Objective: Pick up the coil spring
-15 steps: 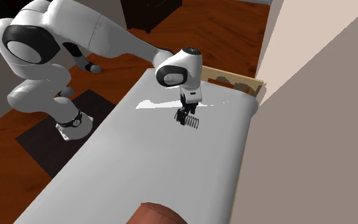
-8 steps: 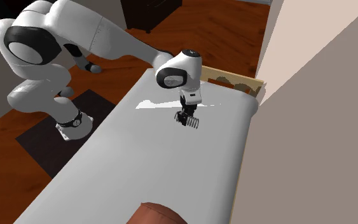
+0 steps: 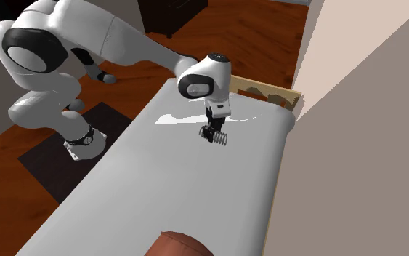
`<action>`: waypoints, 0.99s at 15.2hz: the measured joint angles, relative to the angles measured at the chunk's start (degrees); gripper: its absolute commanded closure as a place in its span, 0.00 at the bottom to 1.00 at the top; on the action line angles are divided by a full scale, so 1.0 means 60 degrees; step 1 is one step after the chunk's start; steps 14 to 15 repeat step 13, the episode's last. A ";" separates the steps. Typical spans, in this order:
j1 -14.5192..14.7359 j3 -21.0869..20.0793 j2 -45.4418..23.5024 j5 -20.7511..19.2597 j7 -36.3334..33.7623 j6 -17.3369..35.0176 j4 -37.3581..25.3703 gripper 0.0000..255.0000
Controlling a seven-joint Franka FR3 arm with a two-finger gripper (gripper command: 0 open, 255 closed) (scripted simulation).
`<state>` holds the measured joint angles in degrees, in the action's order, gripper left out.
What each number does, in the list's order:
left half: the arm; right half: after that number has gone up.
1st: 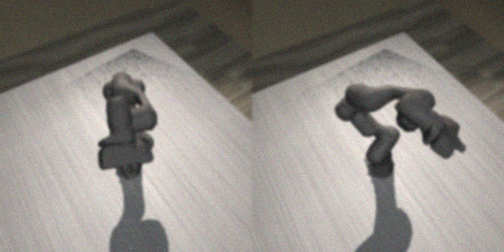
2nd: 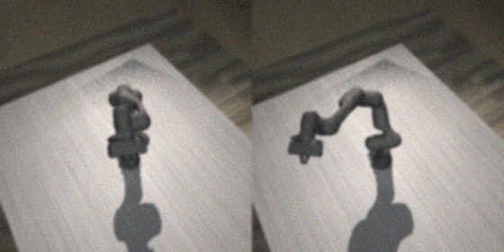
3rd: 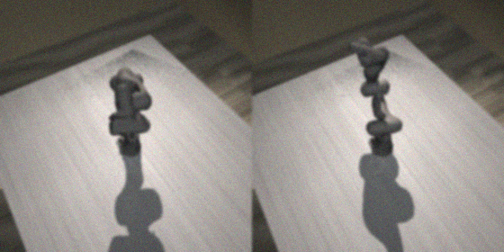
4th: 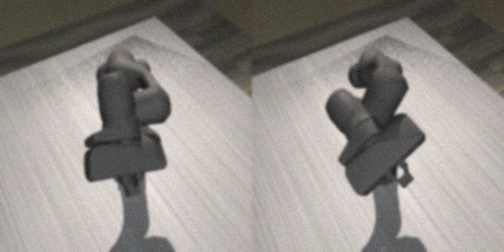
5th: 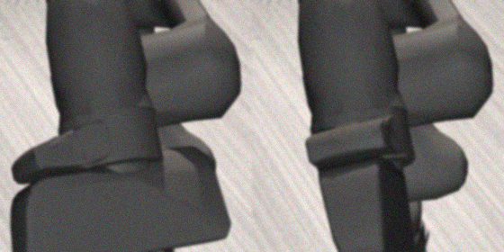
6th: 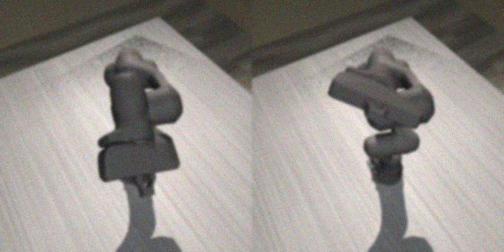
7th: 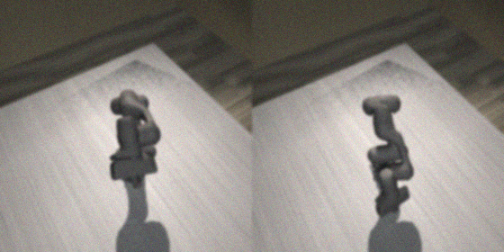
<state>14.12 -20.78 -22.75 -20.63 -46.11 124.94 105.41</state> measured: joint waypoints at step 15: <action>-0.0101 -0.0197 0.0745 0.0487 0.0445 -0.1224 -0.0576 1.00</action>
